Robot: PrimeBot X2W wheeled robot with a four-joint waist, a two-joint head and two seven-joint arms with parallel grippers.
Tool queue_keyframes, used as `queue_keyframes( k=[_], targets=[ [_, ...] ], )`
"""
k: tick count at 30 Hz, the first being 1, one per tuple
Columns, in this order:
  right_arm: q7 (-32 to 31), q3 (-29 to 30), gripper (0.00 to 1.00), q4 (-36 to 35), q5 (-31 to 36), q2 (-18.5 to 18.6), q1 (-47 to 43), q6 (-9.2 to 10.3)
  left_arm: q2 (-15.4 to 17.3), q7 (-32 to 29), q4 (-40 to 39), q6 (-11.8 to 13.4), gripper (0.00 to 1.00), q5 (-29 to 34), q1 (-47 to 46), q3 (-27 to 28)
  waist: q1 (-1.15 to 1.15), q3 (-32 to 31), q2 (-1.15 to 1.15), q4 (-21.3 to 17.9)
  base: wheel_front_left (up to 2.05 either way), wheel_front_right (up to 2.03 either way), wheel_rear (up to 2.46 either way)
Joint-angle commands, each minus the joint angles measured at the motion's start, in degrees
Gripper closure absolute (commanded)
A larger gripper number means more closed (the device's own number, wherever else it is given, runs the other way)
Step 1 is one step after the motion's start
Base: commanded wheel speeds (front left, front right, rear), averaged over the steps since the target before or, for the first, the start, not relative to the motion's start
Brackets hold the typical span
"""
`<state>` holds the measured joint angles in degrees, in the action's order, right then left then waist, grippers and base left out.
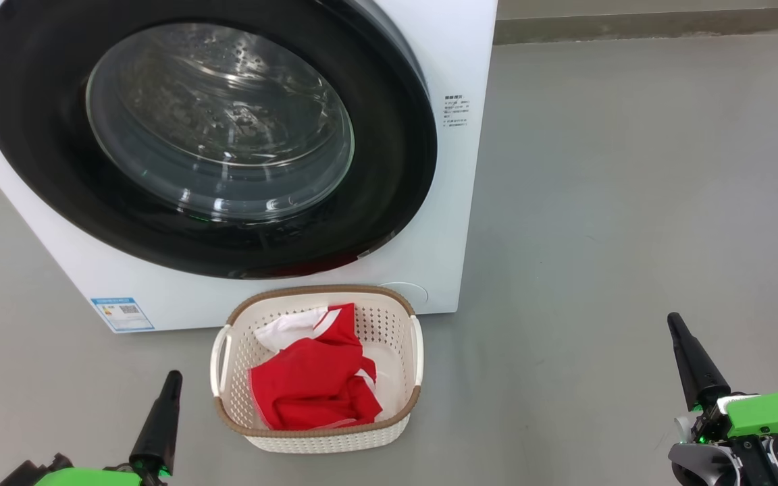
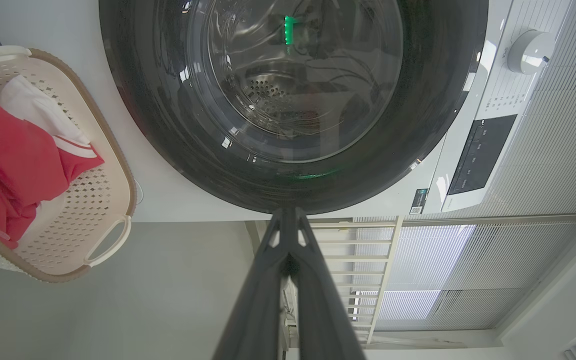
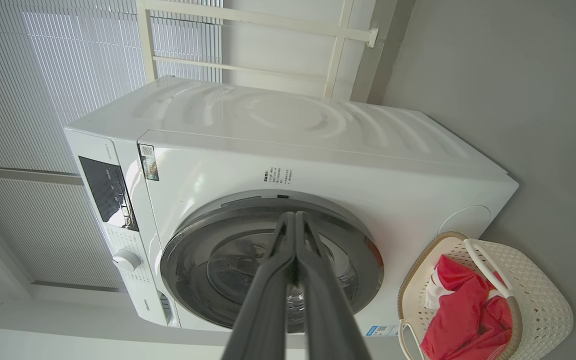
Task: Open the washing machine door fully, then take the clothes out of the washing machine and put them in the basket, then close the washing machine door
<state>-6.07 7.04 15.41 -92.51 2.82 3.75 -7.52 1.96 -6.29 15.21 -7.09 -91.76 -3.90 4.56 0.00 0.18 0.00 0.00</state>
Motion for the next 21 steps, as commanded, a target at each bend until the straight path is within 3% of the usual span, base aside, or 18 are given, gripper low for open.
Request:
queue_keyframes(
  k=[1,21],
  targets=[
    [-0.22,-0.76,1.0,-1.4,0.14,0.27,2.41,0.03,0.92,-0.2,-1.16,-0.4,1.0,-0.4,-2.29,1.96,0.0,0.0,0.0,0.0,0.0,0.0,0.0],
    [-0.29,-0.68,1.0,-1.39,0.21,0.22,2.42,0.03,0.92,-0.2,-1.16,-0.4,1.0,-0.4,-2.29,1.95,0.0,0.0,0.0,0.0,0.0,0.0,0.0]
  ],
)
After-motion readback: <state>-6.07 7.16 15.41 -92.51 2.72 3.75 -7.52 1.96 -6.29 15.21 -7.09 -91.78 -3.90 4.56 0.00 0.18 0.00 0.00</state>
